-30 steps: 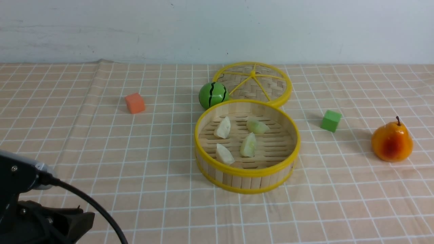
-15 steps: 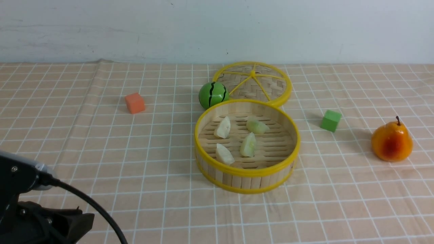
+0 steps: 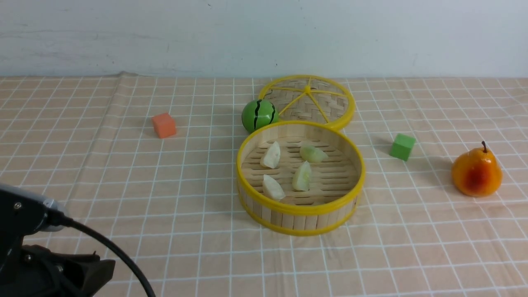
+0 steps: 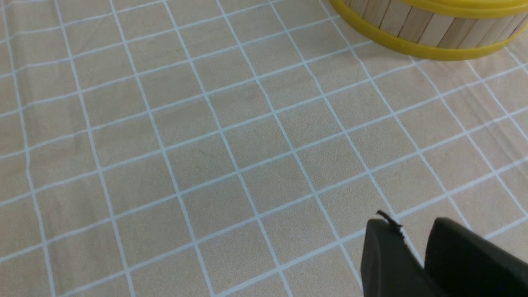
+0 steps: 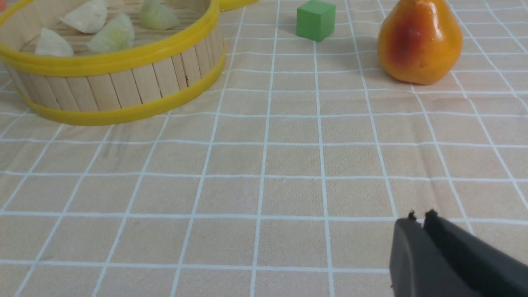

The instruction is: Put the dumplings into the steamer on the table with the brown tablecloth.

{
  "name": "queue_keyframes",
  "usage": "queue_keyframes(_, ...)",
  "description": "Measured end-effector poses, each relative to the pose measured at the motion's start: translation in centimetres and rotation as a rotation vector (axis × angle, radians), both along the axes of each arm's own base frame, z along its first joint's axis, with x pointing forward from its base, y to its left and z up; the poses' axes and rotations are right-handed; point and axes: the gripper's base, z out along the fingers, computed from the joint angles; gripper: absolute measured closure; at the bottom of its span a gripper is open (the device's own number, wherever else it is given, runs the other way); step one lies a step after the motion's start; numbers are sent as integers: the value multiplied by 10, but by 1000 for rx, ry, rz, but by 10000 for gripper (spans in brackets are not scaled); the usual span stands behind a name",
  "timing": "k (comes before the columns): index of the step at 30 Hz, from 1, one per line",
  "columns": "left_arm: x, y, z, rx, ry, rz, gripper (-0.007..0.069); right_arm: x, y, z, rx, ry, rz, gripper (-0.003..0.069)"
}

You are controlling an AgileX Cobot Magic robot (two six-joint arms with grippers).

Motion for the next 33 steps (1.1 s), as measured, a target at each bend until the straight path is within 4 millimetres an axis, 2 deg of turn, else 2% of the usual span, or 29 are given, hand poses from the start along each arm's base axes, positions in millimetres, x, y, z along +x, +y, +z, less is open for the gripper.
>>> queue_keyframes(4, -11, 7, 3, -24, -40, 3, 470, 0, 0, 0, 2, 0, 0, 613)
queue_keyframes(6, -27, 17, 9, -70, -118, 5, 470, 0, 0, 0, 2, 0, 0, 612)
queue_keyframes(8, -33, 21, 11, -84, -146, 8, 469, 0, 0, 0, 2, 0, 0, 610)
queue_keyframes(9, -45, 29, 15, -103, -183, 18, 466, 0, 0, 0, 2, 0, 0, 609)
queue_keyframes(10, -46, 30, 15, -103, -184, 21, 466, 0, 0, 0, 2, 0, 0, 609)
queue_keyframes(11, -59, 39, 19, -131, -232, 29, 462, 0, 0, 0, 3, 0, 0, 609)
queue_keyframes(14, -73, 48, 24, -179, -320, 33, 460, 0, 0, 0, 5, 0, 0, 609)
queue_keyframes(19, -83, 52, 31, -264, -454, 10, 460, 0, 0, 0, 5, 0, 0, 609)
queue_keyframes(23, -81, 43, 32, -325, -642, -77, 471, 0, 0, 0, 5, 0, 0, 609)
queue_keyframes(26, -80, 39, 19, -290, -825, -106, 531, 0, 0, 0, 5, 0, 0, 609)
queue_keyframes(28, -78, 40, 4, -297, -882, -66, 582, 0, 0, 0, 5, 0, 0, 609)
queue_keyframes(30, -78, 43, -4, -332, -916, -10, 616, 0, 0, 0, 5, 0, 0, 609)
queue_keyframes(31, -76, 48, -20, -358, -920, 86, 638, 0, 0, 0, 5, 0, 0, 608)
queue_keyframes(33, -73, 52, -29, -344, -869, 174, 638, 0, 0, 0, 5, 0, 0, 606)
